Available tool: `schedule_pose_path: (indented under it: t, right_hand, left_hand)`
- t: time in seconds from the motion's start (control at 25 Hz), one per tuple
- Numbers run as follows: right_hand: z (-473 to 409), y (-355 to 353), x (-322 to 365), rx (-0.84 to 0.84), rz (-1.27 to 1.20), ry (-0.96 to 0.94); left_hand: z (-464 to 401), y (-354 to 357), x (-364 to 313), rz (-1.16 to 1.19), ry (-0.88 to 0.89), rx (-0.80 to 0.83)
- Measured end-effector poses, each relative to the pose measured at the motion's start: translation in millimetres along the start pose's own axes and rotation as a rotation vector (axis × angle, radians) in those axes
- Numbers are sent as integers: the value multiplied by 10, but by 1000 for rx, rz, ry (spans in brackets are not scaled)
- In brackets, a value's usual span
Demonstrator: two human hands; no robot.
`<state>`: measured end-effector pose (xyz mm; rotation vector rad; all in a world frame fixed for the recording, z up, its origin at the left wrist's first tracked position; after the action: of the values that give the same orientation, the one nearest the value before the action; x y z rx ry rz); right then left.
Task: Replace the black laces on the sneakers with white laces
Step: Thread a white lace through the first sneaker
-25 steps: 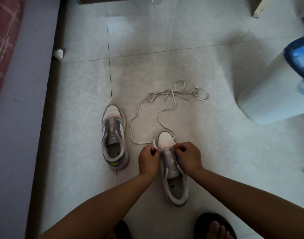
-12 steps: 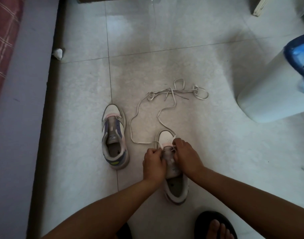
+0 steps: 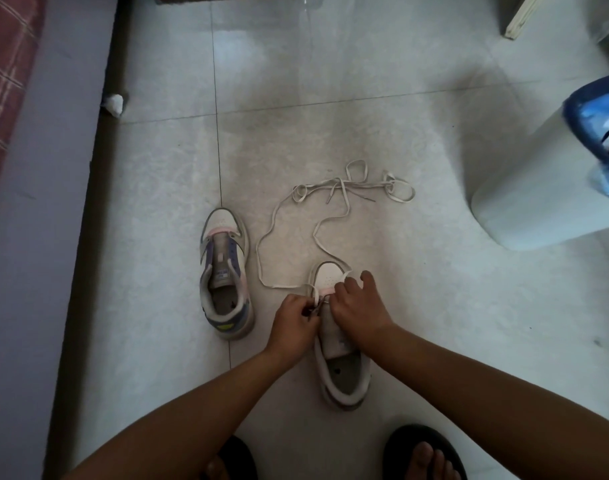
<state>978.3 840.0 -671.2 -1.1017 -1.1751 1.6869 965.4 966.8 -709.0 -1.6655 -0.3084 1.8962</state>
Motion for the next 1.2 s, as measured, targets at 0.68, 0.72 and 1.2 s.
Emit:
schedule_pose_path:
  t: [0.68, 0.72, 1.2]
  right_hand:
    - [-112, 303, -128, 219, -776, 174]
    - [-115, 330, -136, 215, -732, 139]
    - [-109, 106, 37, -169, -138, -124]
  left_hand:
    - [39, 37, -27, 407, -288, -69]
    - [39, 40, -19, 411, -288, -75]
    - [39, 57, -142, 191, -209, 57]
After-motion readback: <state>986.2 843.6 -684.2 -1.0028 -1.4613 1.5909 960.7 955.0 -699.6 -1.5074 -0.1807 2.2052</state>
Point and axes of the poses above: each hand's wrist, its own z-axis away from the middle knuckle, its own y-axis out of the palm, x = y × z, the point moved 2 cm from there along -z, towards the middle knuckle, and after that the axes turned 13 degrees about y, right-handed, at the moved point
